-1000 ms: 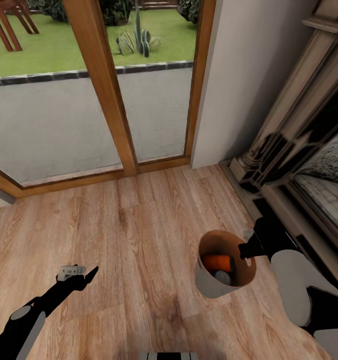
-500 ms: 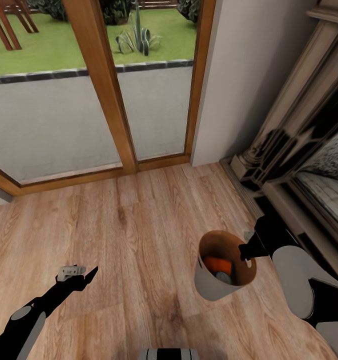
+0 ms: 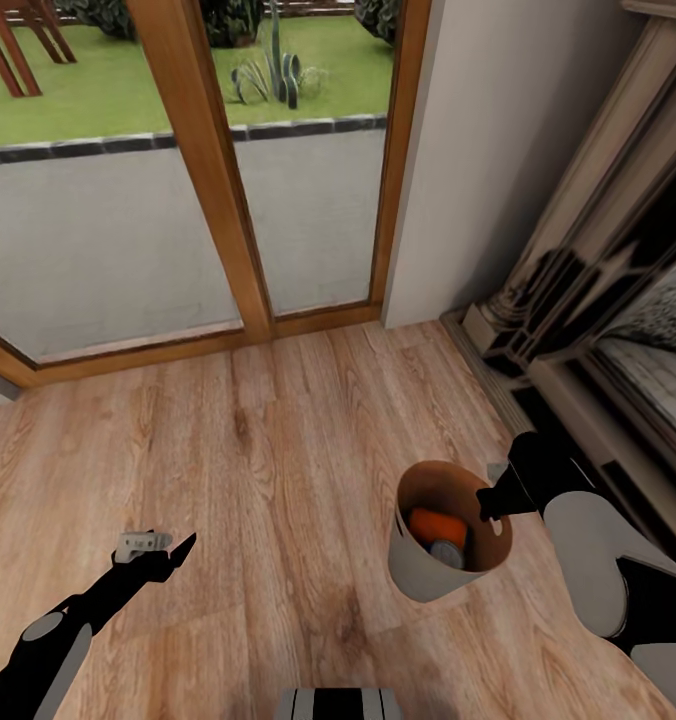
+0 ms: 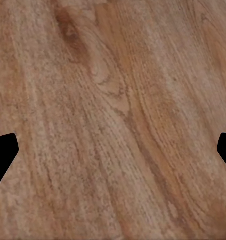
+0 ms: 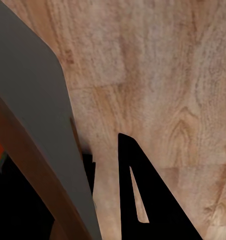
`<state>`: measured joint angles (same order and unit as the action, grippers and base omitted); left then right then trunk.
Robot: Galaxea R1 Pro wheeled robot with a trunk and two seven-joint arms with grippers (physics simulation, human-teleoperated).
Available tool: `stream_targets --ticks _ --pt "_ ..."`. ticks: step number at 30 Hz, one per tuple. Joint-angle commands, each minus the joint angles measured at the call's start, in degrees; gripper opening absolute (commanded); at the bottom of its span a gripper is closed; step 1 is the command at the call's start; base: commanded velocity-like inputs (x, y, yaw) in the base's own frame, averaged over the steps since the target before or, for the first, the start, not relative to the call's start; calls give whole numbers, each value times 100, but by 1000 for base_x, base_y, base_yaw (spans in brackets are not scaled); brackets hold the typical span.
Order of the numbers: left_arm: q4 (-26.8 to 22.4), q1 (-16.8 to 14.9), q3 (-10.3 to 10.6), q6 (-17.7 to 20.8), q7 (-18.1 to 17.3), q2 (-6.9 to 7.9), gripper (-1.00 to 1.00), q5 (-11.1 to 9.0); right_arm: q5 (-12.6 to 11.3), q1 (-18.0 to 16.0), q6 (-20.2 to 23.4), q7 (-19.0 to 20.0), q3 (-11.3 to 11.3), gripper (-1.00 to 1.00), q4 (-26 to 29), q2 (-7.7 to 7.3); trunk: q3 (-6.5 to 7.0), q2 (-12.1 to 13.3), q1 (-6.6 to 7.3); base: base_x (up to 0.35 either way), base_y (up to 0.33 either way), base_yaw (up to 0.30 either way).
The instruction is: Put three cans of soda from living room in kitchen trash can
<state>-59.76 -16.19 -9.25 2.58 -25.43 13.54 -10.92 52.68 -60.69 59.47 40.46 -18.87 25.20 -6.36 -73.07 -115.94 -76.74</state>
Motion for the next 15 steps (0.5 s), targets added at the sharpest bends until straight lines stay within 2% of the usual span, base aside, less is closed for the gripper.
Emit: stream_targets --ticks 1,4,15 --pt "2 -3 -7 21 -32 0 100 -49 -42 -5 53 51 -41 -100 3 6 -21 -43 -21 0 0 0" --pt "6 1 -7 -42 -32 0 100 -44 -40 1 53 52 -39 -100 3 2 -21 -43 -21 0 0 0" --pt "8 -1 -7 -115 -32 0 100 -42 -38 4 53 50 -38 -100 3 -5 -219 -484 -263 0 0 0"
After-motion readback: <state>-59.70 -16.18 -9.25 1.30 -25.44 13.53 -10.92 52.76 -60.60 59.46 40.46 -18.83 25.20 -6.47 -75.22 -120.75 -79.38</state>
